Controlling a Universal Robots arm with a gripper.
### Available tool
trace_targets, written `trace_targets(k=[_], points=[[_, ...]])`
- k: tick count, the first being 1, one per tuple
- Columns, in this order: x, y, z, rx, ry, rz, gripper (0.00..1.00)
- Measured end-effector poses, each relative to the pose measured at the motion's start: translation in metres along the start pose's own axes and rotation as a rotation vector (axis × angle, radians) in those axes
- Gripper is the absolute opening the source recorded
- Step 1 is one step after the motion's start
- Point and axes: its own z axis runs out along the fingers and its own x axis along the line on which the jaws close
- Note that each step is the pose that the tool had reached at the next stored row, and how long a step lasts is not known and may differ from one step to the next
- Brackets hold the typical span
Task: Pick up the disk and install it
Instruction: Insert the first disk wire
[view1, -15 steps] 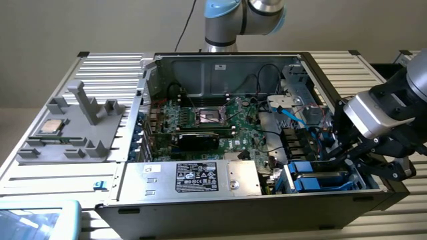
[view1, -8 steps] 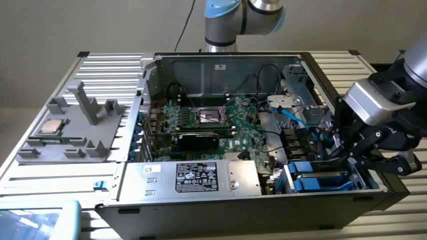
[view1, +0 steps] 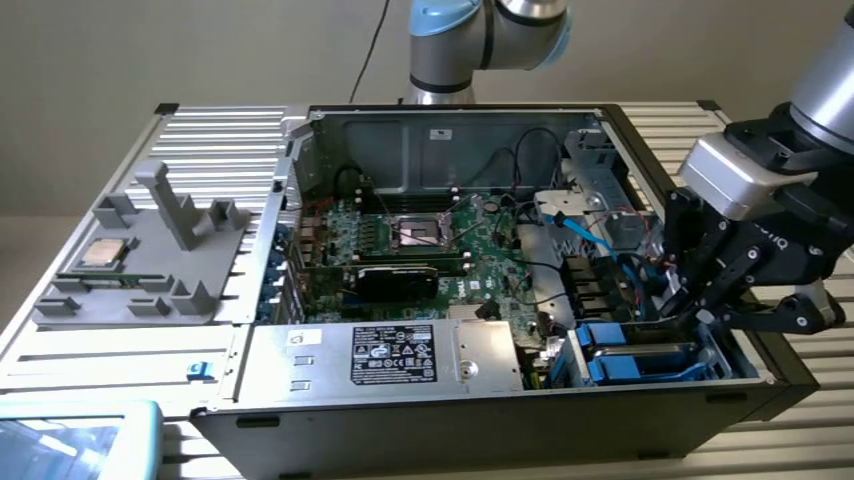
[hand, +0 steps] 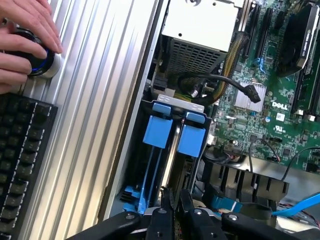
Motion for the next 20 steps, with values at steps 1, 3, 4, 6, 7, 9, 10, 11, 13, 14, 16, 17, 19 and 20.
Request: trace_targets(k=[1, 3, 4, 6, 7, 9, 10, 11, 13, 14, 16, 17, 19, 20], points=[[-0.003, -0.0007, -0.0002, -0.0025, 0.0066, 0.0, 0.16], [-0.007, -0.0019, -0.0002, -0.0091, 0.0183, 0.001, 0.16], [-0.01, -0.0024, -0.0002, -0.0133, 0.0242, 0.002, 0.16], [-0.014, -0.0033, -0.0003, -0.0233, 0.0328, 0.002, 0.16], [-0.015, -0.0037, -0.0003, -0.029, 0.035, 0.003, 0.16], [-0.018, -0.0043, -0.0002, -0.0415, 0.0378, 0.003, 0.16], [-0.018, -0.0044, -0.0002, -0.0475, 0.0395, 0.003, 0.16], [-0.019, -0.0045, -0.0003, -0.0528, 0.0419, 0.003, 0.16], [-0.019, -0.0046, -0.0002, -0.0617, 0.0493, 0.004, 0.16], [-0.019, -0.0046, -0.0002, -0.0659, 0.0551, 0.005, 0.16], [-0.02, -0.0047, -0.0003, -0.0726, 0.0723, 0.007, 0.16], [-0.02, -0.0047, -0.0005, -0.0756, 0.0831, 0.008, 0.16], [-0.021, -0.0048, -0.001, -0.0818, 0.1063, 0.01, 0.16], [-0.021, -0.005, -0.0011, -0.085, 0.1173, 0.011, 0.16]])
